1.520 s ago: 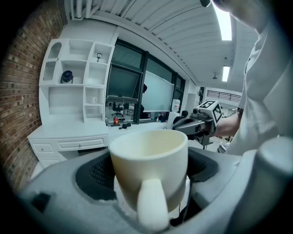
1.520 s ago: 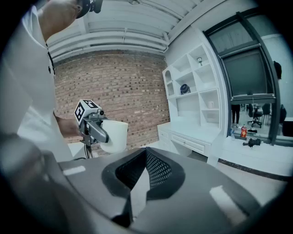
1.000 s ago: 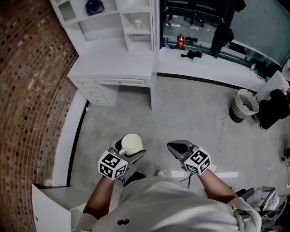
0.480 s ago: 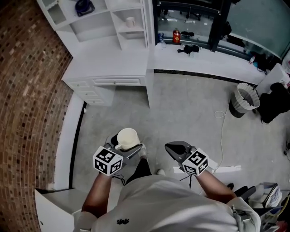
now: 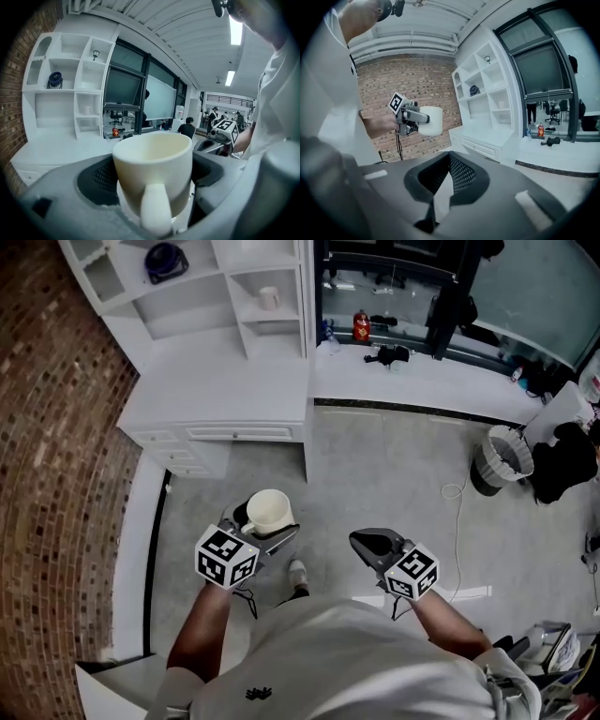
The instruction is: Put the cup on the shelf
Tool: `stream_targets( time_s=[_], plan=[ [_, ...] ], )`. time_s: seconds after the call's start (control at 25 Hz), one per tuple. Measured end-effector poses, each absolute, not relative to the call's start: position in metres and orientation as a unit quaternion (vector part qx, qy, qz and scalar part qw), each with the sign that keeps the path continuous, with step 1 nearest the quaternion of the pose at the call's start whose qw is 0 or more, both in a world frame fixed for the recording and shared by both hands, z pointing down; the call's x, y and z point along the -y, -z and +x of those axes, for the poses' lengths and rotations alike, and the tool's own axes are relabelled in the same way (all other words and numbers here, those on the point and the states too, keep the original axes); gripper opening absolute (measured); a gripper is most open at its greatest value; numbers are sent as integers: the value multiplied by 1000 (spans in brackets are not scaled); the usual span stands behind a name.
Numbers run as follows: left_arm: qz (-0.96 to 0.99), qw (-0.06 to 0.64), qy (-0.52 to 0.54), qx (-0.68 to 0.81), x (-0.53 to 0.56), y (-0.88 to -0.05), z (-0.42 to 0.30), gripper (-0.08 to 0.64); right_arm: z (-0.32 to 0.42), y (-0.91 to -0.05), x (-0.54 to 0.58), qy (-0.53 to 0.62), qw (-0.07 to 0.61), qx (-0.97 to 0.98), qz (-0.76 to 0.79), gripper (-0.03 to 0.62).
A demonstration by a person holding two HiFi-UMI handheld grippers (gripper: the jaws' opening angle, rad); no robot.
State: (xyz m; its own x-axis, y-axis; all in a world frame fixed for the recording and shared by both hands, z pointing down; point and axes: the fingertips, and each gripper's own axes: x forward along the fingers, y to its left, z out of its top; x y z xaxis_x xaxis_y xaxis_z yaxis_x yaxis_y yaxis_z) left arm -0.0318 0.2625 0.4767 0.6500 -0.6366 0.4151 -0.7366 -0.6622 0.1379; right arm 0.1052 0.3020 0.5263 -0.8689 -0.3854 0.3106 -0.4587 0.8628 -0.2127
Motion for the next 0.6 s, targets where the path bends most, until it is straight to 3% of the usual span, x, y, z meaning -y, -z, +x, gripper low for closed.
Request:
stream_targets(
  time_s=[0.6],
  plan=[
    [905,139,-175,362,-129,-468,-129,439,-9,-523,-174,-135,138,954,231,12]
  ],
)
